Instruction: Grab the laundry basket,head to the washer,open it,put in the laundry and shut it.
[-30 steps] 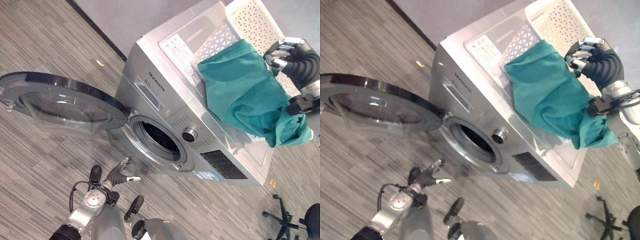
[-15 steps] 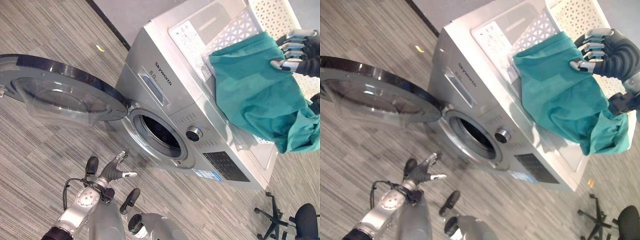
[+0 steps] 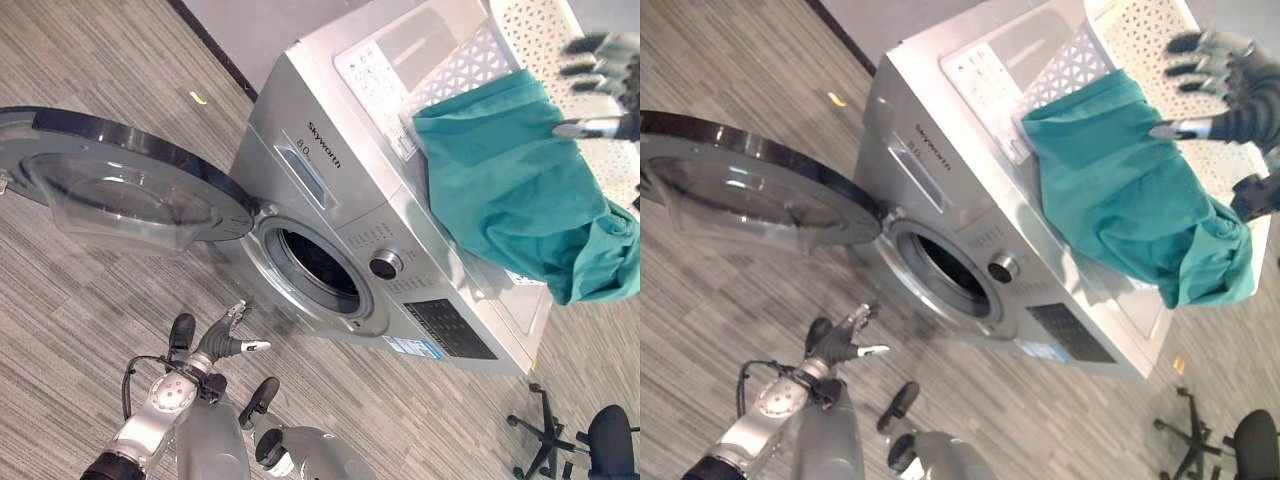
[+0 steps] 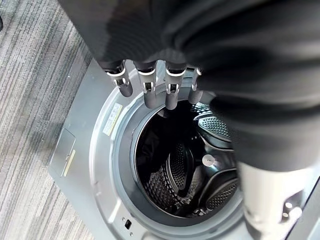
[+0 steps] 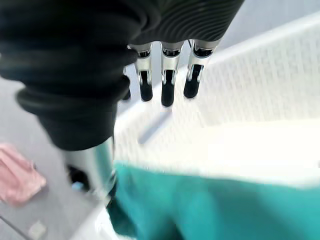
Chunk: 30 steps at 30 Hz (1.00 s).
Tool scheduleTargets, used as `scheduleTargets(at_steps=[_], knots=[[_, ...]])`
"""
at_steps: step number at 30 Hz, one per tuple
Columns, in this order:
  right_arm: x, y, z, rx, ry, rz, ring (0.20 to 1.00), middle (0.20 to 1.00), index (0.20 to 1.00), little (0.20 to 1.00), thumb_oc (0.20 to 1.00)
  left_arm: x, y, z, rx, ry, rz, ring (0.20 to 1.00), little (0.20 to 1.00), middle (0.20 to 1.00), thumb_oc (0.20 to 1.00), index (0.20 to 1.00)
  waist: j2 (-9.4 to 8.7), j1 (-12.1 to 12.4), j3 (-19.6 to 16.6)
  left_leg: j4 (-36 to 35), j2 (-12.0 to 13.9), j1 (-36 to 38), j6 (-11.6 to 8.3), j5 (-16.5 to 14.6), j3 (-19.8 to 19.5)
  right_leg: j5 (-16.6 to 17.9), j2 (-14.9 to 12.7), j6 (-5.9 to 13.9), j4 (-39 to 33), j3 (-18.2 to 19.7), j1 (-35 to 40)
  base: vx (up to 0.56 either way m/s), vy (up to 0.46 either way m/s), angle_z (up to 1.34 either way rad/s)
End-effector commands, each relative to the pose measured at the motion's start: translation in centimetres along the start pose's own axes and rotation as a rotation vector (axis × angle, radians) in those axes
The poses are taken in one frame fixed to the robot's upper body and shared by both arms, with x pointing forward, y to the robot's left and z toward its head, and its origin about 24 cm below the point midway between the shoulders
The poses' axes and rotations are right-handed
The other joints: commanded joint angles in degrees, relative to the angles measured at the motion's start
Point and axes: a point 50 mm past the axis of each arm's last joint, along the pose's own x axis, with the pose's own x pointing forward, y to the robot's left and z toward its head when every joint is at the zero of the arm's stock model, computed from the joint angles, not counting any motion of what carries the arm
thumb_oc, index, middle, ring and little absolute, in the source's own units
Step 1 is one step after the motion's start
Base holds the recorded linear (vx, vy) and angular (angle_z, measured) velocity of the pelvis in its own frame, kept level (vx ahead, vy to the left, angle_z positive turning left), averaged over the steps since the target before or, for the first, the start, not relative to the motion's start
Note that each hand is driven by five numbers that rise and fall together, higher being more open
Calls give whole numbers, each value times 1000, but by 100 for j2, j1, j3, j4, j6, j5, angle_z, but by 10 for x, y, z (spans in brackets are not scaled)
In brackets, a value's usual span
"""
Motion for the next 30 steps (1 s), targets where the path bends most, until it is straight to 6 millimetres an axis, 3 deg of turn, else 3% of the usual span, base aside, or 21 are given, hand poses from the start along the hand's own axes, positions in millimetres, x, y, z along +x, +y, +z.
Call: scheduleTargets(at_steps=[1, 4, 6, 7, 9, 11, 13, 16, 21, 25, 26, 30], knots=[[-3, -25, 22, -35, -170, -196, 1000, 1000, 1000, 1000, 1000, 3, -5, 0, -12, -24, -26, 1000, 1000, 1000, 1000, 1000, 6, -113, -301, -626, -43, 305, 137, -193, 427, -831, 4, 125, 560, 466, 306, 24, -5, -8], [-19, -24, 29, -48, -257, -281, 1000, 1000, 1000, 1000, 1000, 6, -6, 0, -3, -22, -21, 1000, 1000, 1000, 1000, 1000, 82, -190, -395, -561, -44, 302, 159, -227, 432, -908, 0, 95, 646, 477, 301, -14, -2, -15], [-32, -5, 15, 32, -227, -245, 1000, 1000, 1000, 1000, 1000, 8, -8, 0, -6, -19, -22, 1000, 1000, 1000, 1000, 1000, 123, -249, -405, -506, -14, 289, 170, -219, 451, -954, 13, 67, 696, 493, 285, -80, -23, -4], [-57, 20, -6, 172, -160, -187, 1000, 1000, 1000, 1000, 1000, 9, -10, -1, -20, -13, -25, 1000, 1000, 1000, 1000, 1000, 171, -316, -388, -417, 33, 250, 175, -180, 459, -1001, 32, 17, 743, 507, 265, -108, -47, 0], [-65, 28, -7, 218, -148, -146, 1000, 1000, 1000, 1000, 1000, 9, -11, -1, -21, -9, -29, 1000, 1000, 1000, 1000, 1000, 177, -328, -374, -381, 52, 235, 166, -159, 464, -1020, 51, -7, 761, 529, 253, -88, -43, 2], [-95, 57, -20, 301, -40, -19, 1000, 1000, 1000, 1000, 1000, 3, -11, -4, -46, 1, -33, 1000, 1000, 1000, 1000, 1000, 257, -474, -350, -244, 130, 158, 124, -57, 440, -1136, 152, -120, 824, 643, 223, -112, -61, 0], [-105, 65, -27, 338, 11, 16, 1000, 1000, 1000, 1000, 1000, -2, -11, -8, -59, 13, -42, 1000, 1000, 1000, 1000, 1000, 332, -476, -322, -115, 168, 78, 100, -20, 404, -1166, 208, -169, 831, 691, 212, -103, -42, 4], [-106, 76, -35, 385, 51, 55, 1000, 1000, 1000, 1000, 1000, -8, -11, -13, -71, 32, -43, 1000, 1000, 1000, 1000, 1000, 416, -466, -295, 26, 250, 12, 68, -2, 306, -1176, 272, -204, 849, 760, 211, -121, -34, 0], [-101, 100, -40, 515, 57, 118, 1000, 1000, 1000, 1000, 1000, -7, -9, -13, -101, 37, -26, 1000, 1000, 1000, 1000, 1000, 636, -311, -14, 190, 391, 29, 37, -10, -480, -1295, 310, -280, 1312, 728, 141, -30, -27, -6], [-112, 107, -48, 572, 108, 106, 1000, 1000, 1000, 1000, 1000, -2, -13, -11, -93, 25, -41, 1000, 1000, 1000, 1000, 1000, 706, -315, 3, 79, 315, 42, 50, 74, -407, -1438, 237, -334, 1422, 572, 152, 55, 19, 32], [-118, 119, -53, 627, 144, 110, 1000, 1000, 1000, 1000, 1000, 0, -16, -9, -96, 19, -48, 1000, 1000, 1000, 1000, 1000, 733, -291, -2, 62, 276, 5, 37, 115, -376, -1463, 229, -337, 1411, 533, 157, 27, 0, 15], [-122, 132, -57, 703, 170, 103, 1000, 1000, 1000, 1000, 1000, 1, -17, -9, -95, 26, -47, 1000, 1000, 1000, 1000, 1000, 734, -250, -18, 36, 253, -21, 34, 148, -344, -1446, 203, -330, 1433, 543, 131, 27, 2, 9]])
